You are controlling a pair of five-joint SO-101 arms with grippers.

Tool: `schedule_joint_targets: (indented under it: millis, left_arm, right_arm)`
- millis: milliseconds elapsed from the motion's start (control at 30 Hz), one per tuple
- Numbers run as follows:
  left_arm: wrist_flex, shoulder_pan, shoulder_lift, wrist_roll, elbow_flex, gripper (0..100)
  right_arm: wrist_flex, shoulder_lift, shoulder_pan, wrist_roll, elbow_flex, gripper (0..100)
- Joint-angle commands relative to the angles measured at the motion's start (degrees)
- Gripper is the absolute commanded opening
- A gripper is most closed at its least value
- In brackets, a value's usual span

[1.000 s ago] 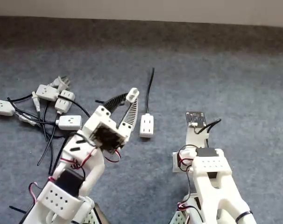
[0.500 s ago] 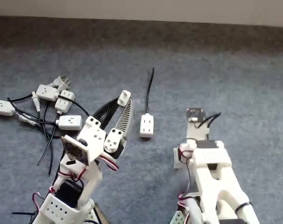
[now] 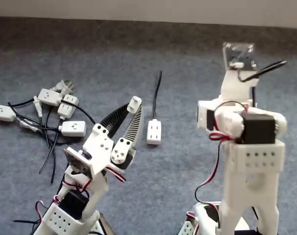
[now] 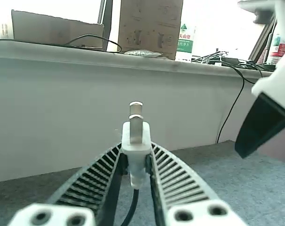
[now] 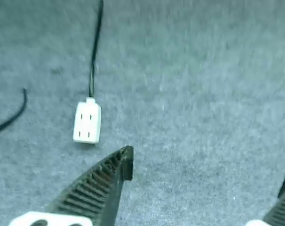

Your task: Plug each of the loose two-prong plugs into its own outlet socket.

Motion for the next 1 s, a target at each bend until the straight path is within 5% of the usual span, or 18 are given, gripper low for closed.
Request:
schedule_joint_targets:
  millis: [0,267,600,967]
  left_arm:
    - [-0.4,3.1,-0.3,0.5,1.0,1]
    - [1.8,4.8,-0.6,0.5,1.0,1]
    - [1.8,4.8,-0.1,0.5,1.0,1]
    - [1.8,4.8,-0.6,0.5,1.0,1]
  right_arm:
    - [3.8,0.0,-5.2,0.4,-17.6,34.9]
    - [3.5,-0.5,-20.6,0.5,-25.6,4.6]
    - [3.9,-0.5,-39.3,0.6,-25.8,3.6]
    - [-1.4,-0.3,-42.2,9.5,-13.5,0.7]
